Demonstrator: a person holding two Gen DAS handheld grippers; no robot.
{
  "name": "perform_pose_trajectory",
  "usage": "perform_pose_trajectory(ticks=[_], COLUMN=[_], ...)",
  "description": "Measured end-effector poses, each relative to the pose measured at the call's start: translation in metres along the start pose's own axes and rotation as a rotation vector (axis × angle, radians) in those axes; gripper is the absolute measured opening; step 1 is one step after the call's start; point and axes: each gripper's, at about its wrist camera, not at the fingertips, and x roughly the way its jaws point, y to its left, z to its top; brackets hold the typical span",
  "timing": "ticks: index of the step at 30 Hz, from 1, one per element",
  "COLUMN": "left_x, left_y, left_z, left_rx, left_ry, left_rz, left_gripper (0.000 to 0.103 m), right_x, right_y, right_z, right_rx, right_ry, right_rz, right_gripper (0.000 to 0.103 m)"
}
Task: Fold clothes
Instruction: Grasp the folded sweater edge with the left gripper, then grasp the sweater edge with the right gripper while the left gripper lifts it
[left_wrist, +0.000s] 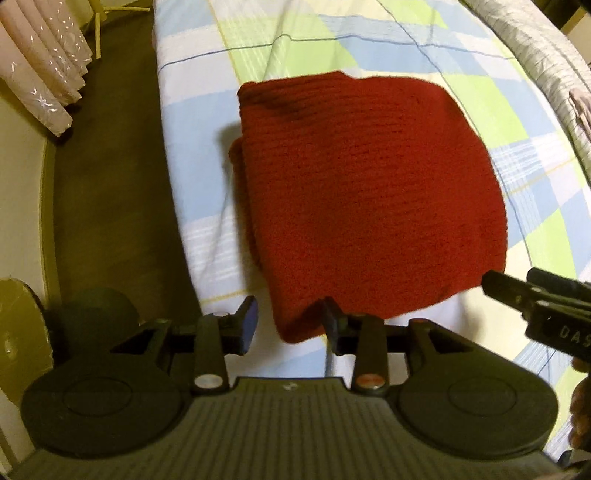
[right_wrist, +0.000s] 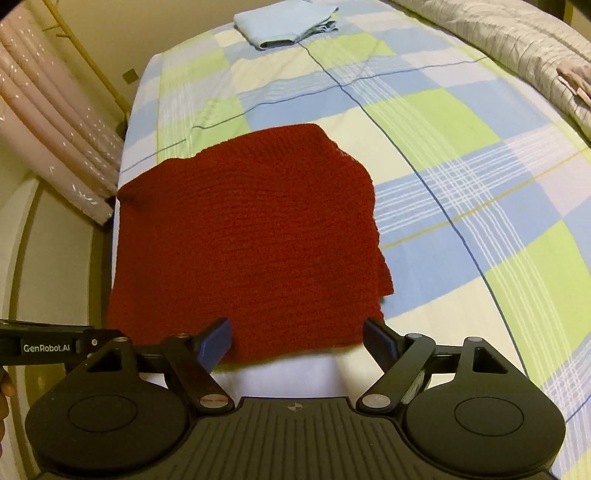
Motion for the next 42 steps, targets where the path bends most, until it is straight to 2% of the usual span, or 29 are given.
perform_pose_trajectory(ticks=[9,13,18,22,31,35,38,40,42], left_x=[0.002,0.004,0.006,0.008,0.044,0.069,0.088,0.097,0.102], left_y=[0.007,0.018,0.041,0.062,0.103,0.114,0.121,0.123,0.124], left_z=[-0.006,-0.01,-0.018,-0.022,-0.021,-0.023,-0.025,-0.026,-0.024], left_rx=[-0.002,-0.026,-0.098,-0.179,-0.527,-0.635,-0.709,-0.74,-0.742], left_ry=[0.011,0.013,-0.013,-0.047,-0.044,-0.056,-0.072,-0.09,-0.118], left_rz=[-0.018,-0.049,-0.161,-0.252,-0.521,-0.598,-0.659,-0.687,-0.706], left_gripper=[0.037,0.04,0.041,0.041,0.046,0.051,0.058,0.06,0.06], right_x=[0.002,0.005,0.009,0.009,0.005,0.009,0.017,0.023,0.03], right_y=[0.004,0.003,-0.007,-0.019,-0.053,-0.08,-0.107,-0.122,-0.132], right_z=[-0.003,-0.006,-0.01,-0.01,0.0,0.002,0.001,0.001,0.004], right_rx=[-0.003,-0.005,0.025,0.07,0.202,0.316,0.443,0.508,0.52], right_ry=[0.012,0.016,0.016,0.011,-0.038,-0.061,-0.088,-0.097,-0.103], right_rz=[-0.008,-0.017,-0.023,0.011,0.071,0.151,0.263,0.32,0.336], right_gripper=[0.081,0.081,0.081,0.081,0.081,0.081,0.081,0.081,0.081])
